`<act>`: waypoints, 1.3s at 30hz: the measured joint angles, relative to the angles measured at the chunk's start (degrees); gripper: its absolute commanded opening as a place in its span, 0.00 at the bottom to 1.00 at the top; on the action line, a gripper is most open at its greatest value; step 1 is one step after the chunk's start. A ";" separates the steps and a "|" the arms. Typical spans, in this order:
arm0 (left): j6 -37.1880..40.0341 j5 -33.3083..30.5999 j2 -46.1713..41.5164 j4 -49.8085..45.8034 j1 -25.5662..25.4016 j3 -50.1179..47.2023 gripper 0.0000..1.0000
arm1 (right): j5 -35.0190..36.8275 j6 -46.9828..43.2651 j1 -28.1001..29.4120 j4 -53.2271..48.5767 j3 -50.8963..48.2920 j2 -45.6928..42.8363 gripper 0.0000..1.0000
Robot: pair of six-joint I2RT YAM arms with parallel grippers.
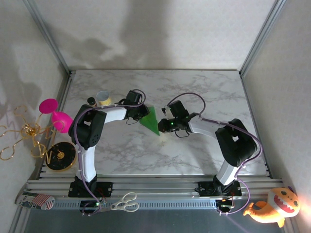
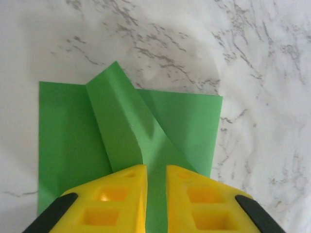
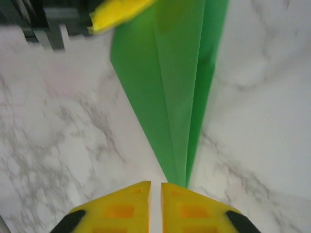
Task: Fold a paper plane with a square sheet of paper (pick it up from the middle)
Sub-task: Fourth fold the wing at the center of the table, then turn over the paper at the center of the table.
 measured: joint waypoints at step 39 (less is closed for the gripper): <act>-14.58 6.64 -19.76 20.94 5.60 -26.08 0.53 | -4.17 0.28 -2.23 7.74 16.04 17.81 0.05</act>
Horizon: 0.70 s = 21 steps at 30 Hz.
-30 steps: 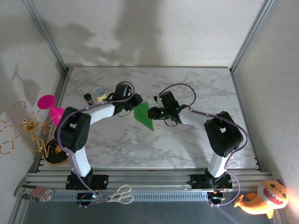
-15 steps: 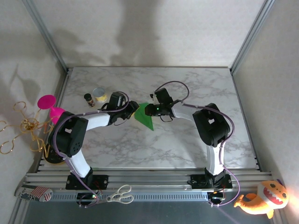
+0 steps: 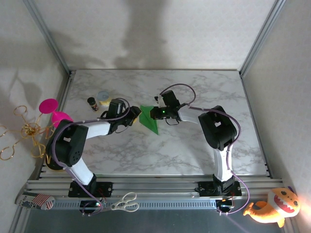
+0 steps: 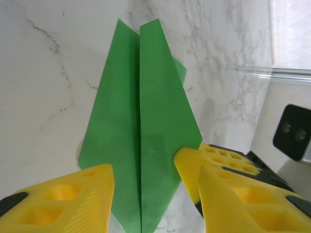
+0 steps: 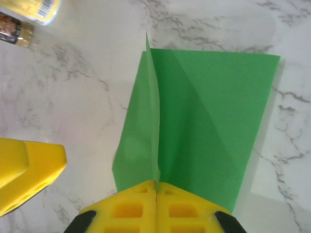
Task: Fold a paper plane with a square sheet of paper (pick it up from the middle)
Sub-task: Turn over the paper at the center of the table.
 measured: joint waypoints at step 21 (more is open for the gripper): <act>-1.95 9.92 -10.62 31.12 -1.64 -10.10 0.71 | -25.66 30.45 -4.92 30.80 -9.03 -9.88 0.07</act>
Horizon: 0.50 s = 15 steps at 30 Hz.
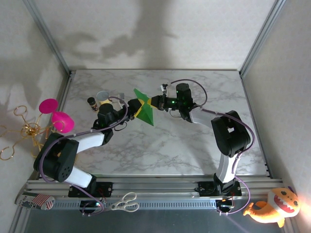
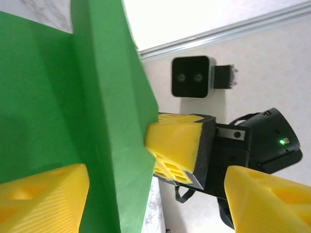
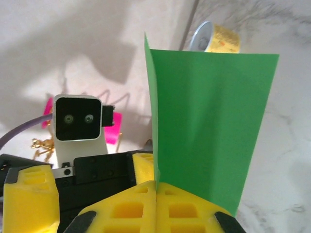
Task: Fold a paper plane with a square sheet of paper (pick it up from the middle)
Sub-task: Turn over the paper at the center of the table.
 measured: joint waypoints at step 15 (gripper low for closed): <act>-1.77 4.37 5.51 10.05 -1.09 1.95 0.48 | -4.63 12.44 0.00 9.33 -0.55 0.00 0.07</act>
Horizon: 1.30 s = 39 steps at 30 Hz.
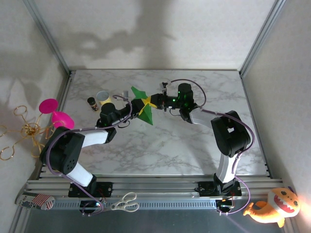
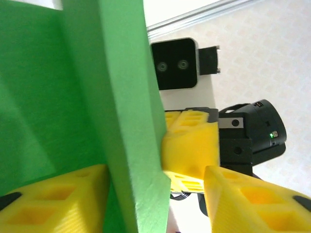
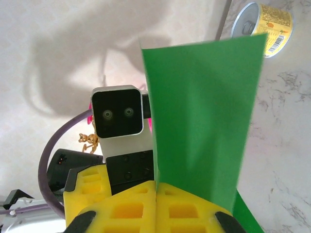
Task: Fold a paper plane with a square sheet of paper (pick it up from the middle)
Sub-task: Turn over the paper at the center of the table.
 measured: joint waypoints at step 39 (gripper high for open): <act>17.66 -11.26 -3.52 -32.94 0.83 10.05 0.09 | 22.08 -21.00 -6.36 -24.96 -2.47 -10.69 0.62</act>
